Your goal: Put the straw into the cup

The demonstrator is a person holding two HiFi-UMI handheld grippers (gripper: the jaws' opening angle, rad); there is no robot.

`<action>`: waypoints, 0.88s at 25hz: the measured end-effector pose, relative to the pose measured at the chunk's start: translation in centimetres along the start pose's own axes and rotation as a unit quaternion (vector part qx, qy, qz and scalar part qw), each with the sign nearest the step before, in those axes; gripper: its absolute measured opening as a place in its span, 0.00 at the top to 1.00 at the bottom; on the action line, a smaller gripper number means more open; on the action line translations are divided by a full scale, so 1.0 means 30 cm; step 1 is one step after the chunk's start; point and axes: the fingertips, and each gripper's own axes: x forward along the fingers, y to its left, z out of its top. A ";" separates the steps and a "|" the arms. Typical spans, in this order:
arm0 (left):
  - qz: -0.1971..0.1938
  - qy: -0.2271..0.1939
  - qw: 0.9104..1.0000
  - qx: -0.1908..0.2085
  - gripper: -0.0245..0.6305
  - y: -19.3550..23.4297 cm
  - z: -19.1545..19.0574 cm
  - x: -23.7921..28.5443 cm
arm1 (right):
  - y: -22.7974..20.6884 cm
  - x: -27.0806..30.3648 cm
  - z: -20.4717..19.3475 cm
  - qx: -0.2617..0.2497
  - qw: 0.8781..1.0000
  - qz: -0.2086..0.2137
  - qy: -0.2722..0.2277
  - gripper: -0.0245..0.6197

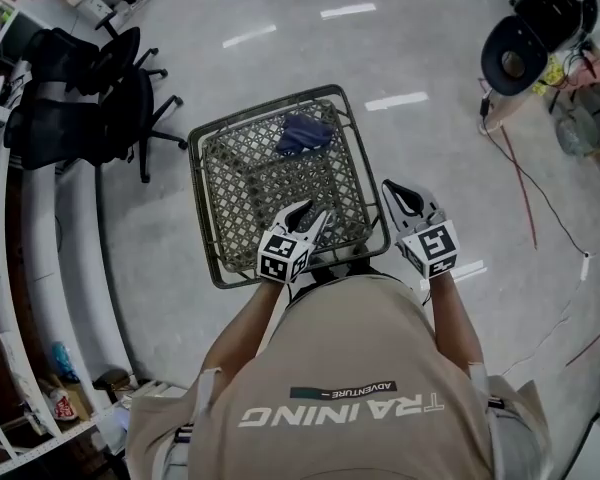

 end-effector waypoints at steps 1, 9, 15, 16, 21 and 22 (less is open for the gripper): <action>0.004 -0.006 1.000 0.000 0.75 0.003 0.007 -0.008 | 0.006 0.002 -0.001 -0.002 1.000 0.004 0.000 0.94; 0.069 -0.134 0.988 -0.018 0.87 0.084 0.251 -0.212 | 0.034 0.059 0.118 -0.031 0.998 0.040 -0.035 0.94; 0.138 -0.210 0.968 0.019 0.94 0.195 0.502 -0.411 | 0.034 0.154 0.323 -0.061 0.994 0.061 -0.073 0.94; 0.155 -0.217 0.964 0.023 0.94 0.222 0.530 -0.434 | 0.031 0.170 0.352 -0.068 0.993 0.060 -0.075 0.94; 0.232 -0.235 0.944 0.030 0.94 0.318 0.646 -0.547 | 0.013 0.207 0.459 -0.055 0.991 0.069 -0.097 0.94; 0.240 -0.236 0.941 0.033 0.94 0.336 0.661 -0.562 | 0.010 0.215 0.469 -0.052 0.991 0.069 -0.099 0.94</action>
